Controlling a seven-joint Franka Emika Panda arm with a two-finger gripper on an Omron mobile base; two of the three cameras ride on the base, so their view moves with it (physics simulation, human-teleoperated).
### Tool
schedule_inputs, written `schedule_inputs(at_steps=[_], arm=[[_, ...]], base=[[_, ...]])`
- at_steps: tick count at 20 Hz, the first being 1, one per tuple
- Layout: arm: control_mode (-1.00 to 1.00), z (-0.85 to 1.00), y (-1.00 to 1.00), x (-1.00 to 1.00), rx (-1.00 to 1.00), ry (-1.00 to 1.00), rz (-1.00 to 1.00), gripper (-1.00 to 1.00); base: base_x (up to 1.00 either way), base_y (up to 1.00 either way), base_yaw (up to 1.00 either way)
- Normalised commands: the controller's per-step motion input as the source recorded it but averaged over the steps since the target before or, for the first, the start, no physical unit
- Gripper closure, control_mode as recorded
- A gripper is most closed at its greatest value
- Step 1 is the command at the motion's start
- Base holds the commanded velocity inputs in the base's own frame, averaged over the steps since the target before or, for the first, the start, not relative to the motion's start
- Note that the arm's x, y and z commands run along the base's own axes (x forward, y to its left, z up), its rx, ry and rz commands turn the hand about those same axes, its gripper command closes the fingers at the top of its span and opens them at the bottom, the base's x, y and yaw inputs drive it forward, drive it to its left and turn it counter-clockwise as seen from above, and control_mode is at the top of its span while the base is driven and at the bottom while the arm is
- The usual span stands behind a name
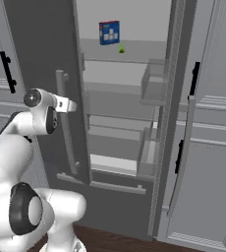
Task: Grab a lemon wedge from the fridge and one ice cube from the ice bowl, and put them in the glass of lemonade.
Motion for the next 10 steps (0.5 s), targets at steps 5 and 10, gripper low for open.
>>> schedule_inputs(at_steps=[5, 10], arm=[[-1.0, 0.61, 0.9, -1.0, -0.04, 0.03, 0.24, 1.0], [-1.0, 0.86, 0.71, -1.0, -0.07, 0.03, 0.26, 1.0]], base=[[0.0, 0.0, 0.0], [0.0, 0.0, 0.0]])
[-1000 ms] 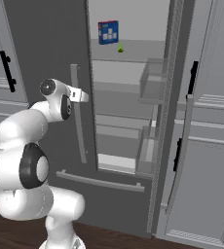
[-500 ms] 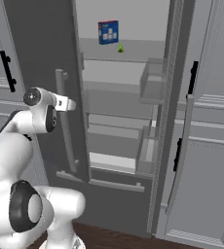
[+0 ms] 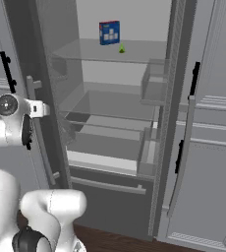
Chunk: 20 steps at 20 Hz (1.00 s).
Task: Grab a lemon wedge from the fridge and one ice cube from the ice bowl, and put them in the glass of lemonade.
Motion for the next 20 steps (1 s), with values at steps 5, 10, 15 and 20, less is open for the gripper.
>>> schedule_inputs(at_steps=[5, 10, 15, 20], arm=[[-1.0, 0.95, 0.02, -1.0, 0.0, -0.02, 0.12, 1.0], [-1.0, 1.0, -0.16, -0.98, 0.0, 0.0, 0.01, 1.0], [-1.0, 0.67, -0.8, -0.58, 0.0, 0.06, -0.16, 1.0], [-1.0, 0.15, -1.0, 0.27, 0.07, 0.4, -0.34, 1.0]], base=[[0.0, 0.0, 0.0], [0.0, 0.0, 0.0], [0.0, 0.0, 0.0], [0.0, 0.0, 0.0]])
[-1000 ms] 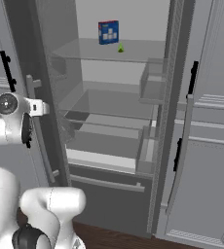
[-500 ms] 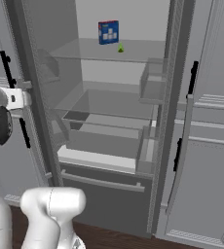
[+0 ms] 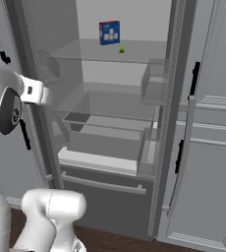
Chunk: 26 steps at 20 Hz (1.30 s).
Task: Grab a lemon wedge from the fridge and one ice cube from the ice bowl, and put them in the glass of lemonade.
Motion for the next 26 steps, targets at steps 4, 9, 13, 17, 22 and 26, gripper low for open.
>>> schedule_inputs(at_steps=[4, 9, 13, 17, 22, 26], arm=[[-1.0, -0.15, -0.93, 0.66, 0.25, 0.28, -0.24, 1.0], [-1.0, -0.69, -0.3, 0.6, 0.32, 0.14, -0.1, -1.0], [-1.0, -0.78, -0.1, 0.8, 0.38, 0.09, 0.01, -1.0], [-1.0, -0.52, 0.12, 0.58, 0.28, 0.0, 0.0, -1.0], [-1.0, -0.09, 0.64, 0.42, 0.11, -0.01, 0.0, -1.0], [-1.0, -0.06, 0.63, 0.26, 0.0, 0.0, 0.0, -1.0]], base=[[0.0, 0.0, 0.0], [0.0, 0.0, 0.0], [0.0, 0.0, 0.0], [0.0, 0.0, 0.0], [0.0, 0.0, 0.0], [0.0, 0.0, 0.0]])
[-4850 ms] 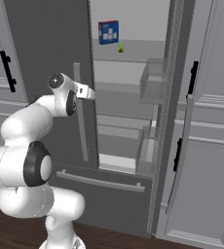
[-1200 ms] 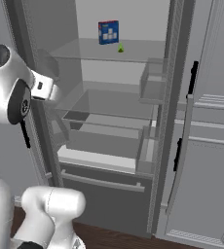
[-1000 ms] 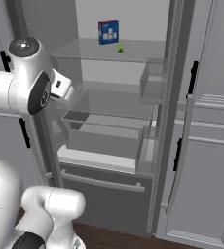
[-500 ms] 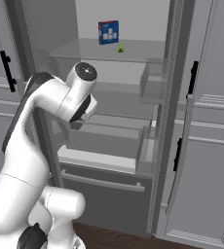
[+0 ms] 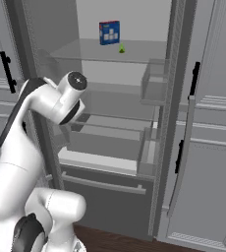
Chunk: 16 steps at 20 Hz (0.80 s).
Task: Grab a lemon wedge from the fridge and one ice cube from the ice bowl, and put them in the glass of lemonade.
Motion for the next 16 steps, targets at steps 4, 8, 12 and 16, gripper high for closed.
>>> schedule_inputs(at_steps=[4, 8, 12, 16], arm=[[-1.0, -0.11, 0.68, 0.07, 0.0, 0.0, 0.0, -1.0], [-1.0, -0.11, 0.72, 0.0, 0.0, -0.02, 0.0, -1.0], [-1.0, 0.02, -0.24, -0.35, 0.15, -0.12, -0.03, -1.0], [-1.0, 0.02, -0.1, -0.2, 0.16, -0.09, 0.0, -1.0]], base=[[0.0, 0.0, 0.0], [0.0, 0.0, 0.0], [0.0, 0.0, 0.0], [0.0, 0.0, 0.0]])
